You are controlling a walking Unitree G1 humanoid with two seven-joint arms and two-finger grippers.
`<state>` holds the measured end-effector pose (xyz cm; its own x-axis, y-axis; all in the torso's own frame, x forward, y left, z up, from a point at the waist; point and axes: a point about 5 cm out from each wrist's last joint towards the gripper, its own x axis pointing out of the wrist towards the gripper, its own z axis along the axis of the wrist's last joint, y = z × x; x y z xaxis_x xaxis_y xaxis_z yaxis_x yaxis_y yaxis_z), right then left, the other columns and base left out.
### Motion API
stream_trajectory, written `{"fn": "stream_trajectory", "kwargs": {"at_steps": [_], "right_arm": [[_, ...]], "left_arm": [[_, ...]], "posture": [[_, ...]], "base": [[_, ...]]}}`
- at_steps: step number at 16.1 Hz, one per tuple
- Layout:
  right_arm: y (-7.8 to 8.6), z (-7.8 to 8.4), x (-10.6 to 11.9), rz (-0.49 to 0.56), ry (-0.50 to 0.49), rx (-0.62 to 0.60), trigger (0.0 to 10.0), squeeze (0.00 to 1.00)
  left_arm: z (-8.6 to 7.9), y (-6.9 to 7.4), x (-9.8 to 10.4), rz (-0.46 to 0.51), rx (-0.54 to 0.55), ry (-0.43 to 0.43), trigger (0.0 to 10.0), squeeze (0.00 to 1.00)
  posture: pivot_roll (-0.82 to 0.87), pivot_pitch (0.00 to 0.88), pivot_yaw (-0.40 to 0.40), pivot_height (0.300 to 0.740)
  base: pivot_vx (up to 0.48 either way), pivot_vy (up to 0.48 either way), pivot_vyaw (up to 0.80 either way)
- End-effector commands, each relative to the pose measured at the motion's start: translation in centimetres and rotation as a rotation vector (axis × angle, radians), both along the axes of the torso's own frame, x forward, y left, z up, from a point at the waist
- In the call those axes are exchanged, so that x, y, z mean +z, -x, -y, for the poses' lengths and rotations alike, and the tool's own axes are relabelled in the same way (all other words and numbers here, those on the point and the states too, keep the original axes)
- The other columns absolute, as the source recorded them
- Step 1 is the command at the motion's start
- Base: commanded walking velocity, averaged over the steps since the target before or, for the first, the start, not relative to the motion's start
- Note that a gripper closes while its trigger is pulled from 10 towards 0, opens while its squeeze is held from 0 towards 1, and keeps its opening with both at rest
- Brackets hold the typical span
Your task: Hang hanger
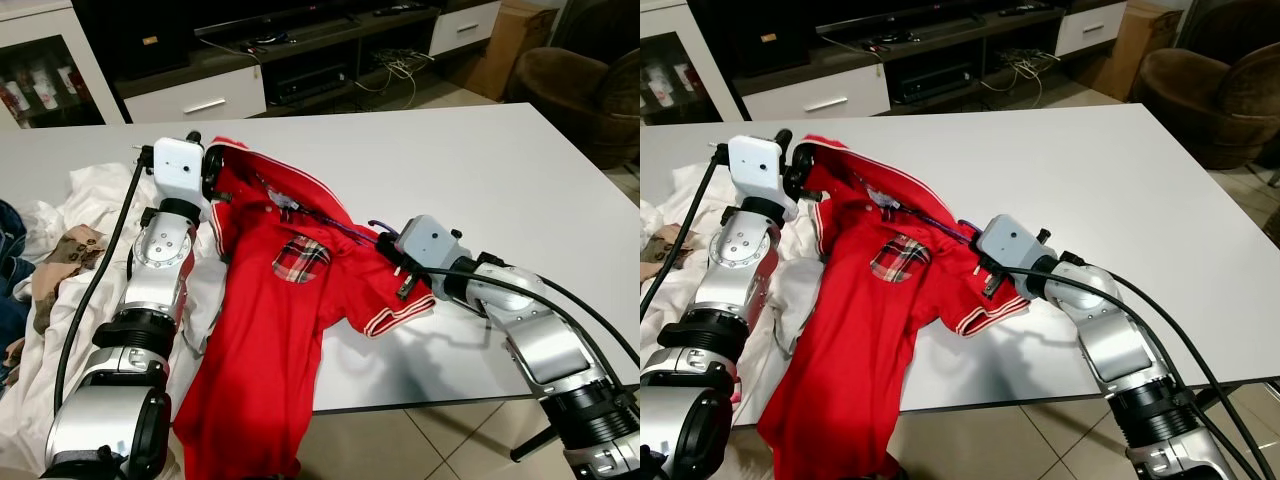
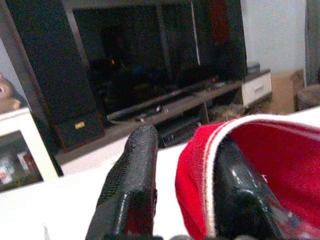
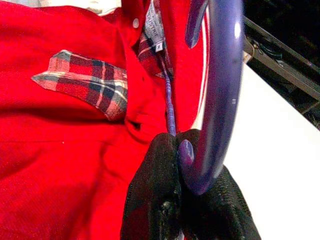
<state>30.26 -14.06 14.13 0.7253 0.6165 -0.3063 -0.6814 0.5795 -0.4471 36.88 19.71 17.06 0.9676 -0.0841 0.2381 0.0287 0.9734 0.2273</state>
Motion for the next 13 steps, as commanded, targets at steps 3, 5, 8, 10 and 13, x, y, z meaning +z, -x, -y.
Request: {"fn": "stream_trajectory", "kwargs": {"at_steps": [3,5,8,10,13], "right_arm": [[0.4,1.2,-0.6,-0.057,0.009,-0.027,10.0,0.0],[0.6,1.4,-0.6,-0.062,0.008,-0.024,10.0,0.0],[0.8,1.5,-0.6,-0.069,0.012,-0.011,10.0,0.0],[1.0,1.2,-0.4,-0.068,0.006,0.01,10.0,0.0],[1.2,1.3,-0.4,-0.069,0.003,0.012,10.0,0.0]], "left_arm": [[-1.0,0.6,-2.3,-0.157,-0.064,-0.037,10.0,0.0],[-0.4,1.7,-4.0,-0.273,-0.291,-0.207,10.0,0.0],[-1.4,2.6,-2.8,-0.272,-0.467,-0.381,10.0,0.0],[-2.9,2.3,-1.3,-0.245,-0.453,-0.558,10.0,0.0],[-3.3,2.7,-0.3,-0.222,-0.516,-0.507,10.0,0.03]], "posture": [[0.01,0.0,0.049,0.74],[0.01,0.0,0.043,0.74],[0.01,0.0,0.039,0.74],[0.01,0.0,0.039,0.74],[0.01,0.0,0.039,0.74]], "base": [[0.0,0.0,0.0],[0.0,0.0,0.0],[0.0,0.0,0.0],[0.0,0.0,0.0],[0.0,0.0,0.0]]}}
